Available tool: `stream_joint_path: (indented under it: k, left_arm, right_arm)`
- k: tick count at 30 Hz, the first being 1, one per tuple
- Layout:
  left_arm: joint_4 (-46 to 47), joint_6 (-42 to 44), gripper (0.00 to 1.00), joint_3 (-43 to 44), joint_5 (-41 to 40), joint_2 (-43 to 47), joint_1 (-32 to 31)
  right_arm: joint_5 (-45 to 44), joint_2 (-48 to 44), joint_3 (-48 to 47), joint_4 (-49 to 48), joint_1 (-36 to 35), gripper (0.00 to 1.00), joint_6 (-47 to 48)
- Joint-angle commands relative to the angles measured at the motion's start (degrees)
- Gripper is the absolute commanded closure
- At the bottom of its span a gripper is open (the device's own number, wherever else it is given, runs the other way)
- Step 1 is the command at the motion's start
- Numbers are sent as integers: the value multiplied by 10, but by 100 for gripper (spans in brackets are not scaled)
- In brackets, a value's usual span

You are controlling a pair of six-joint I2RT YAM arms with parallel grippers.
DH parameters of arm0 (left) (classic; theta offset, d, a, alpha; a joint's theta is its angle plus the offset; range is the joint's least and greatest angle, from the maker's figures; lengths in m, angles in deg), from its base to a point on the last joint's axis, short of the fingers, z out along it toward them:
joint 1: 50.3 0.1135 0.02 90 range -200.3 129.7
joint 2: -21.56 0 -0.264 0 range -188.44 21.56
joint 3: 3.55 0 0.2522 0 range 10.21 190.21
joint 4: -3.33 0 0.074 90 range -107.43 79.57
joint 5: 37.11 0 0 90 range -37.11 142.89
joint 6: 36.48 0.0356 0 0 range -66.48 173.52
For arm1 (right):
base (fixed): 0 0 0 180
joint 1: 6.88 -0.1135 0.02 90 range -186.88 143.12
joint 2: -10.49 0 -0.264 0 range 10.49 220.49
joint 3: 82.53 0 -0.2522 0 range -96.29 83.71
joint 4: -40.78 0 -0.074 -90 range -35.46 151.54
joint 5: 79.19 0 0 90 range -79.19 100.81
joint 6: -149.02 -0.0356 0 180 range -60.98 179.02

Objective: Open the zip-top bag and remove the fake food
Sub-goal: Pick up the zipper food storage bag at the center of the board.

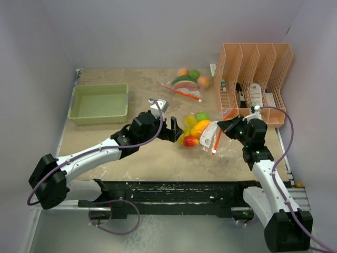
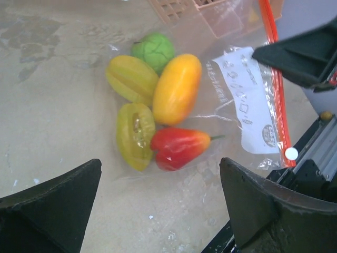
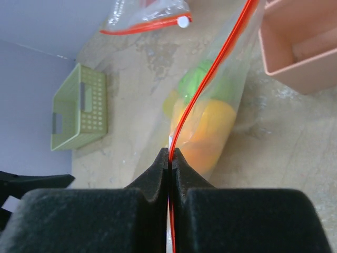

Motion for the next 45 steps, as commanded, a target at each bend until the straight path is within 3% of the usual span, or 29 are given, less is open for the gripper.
stream_joint_path:
  k: [1, 13, 26, 29, 38, 44, 45]
  left_arm:
    - [62, 80, 0, 34, -56, -11, -62]
    - [240, 260, 1, 19, -226, -76, -224]
    - [325, 341, 0, 69, -267, -180, -311]
    - [337, 360, 4, 87, -289, -203, -316]
    - [378, 414, 53, 120, -337, -246, -316]
    - [379, 418, 100, 126, -351, -256, -315]
    - [378, 414, 100, 125, -352, -252, -315]
  right_arm:
    - [30, -28, -66, 21, 1, 100, -4]
    - [99, -2, -123, 7, 1, 100, -94]
    - [93, 23, -173, 22, 1, 100, -96]
    - [99, 22, -172, 23, 1, 100, -98]
    - [111, 5, -151, 39, 1, 100, -101]
    - [117, 7, -150, 41, 2, 100, -100]
    - [116, 7, -151, 42, 2, 100, -98]
